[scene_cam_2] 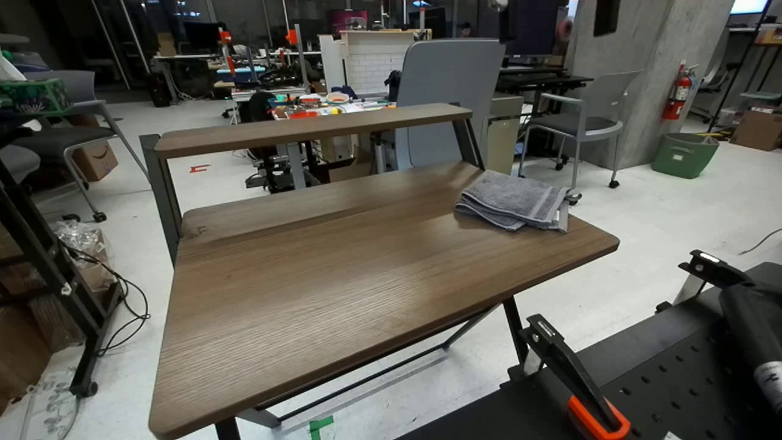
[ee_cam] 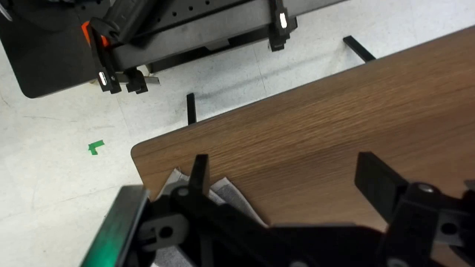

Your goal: Move the grey towel to the left

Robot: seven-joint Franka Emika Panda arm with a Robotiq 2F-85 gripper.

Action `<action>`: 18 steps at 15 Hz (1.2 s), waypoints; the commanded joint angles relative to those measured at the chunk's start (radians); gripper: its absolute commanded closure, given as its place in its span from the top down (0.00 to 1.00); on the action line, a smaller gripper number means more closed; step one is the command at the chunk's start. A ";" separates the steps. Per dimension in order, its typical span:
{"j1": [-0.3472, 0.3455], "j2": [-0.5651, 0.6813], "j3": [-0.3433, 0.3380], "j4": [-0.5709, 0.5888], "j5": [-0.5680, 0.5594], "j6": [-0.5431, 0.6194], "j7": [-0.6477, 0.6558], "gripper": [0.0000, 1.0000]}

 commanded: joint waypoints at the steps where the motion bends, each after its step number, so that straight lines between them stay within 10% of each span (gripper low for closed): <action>1: -0.023 0.113 -0.053 0.055 -0.032 0.127 0.063 1.00; 9: -0.016 0.291 -0.182 0.095 -0.075 0.477 0.294 1.00; 18: -0.024 0.434 -0.279 0.124 -0.080 0.573 0.359 1.00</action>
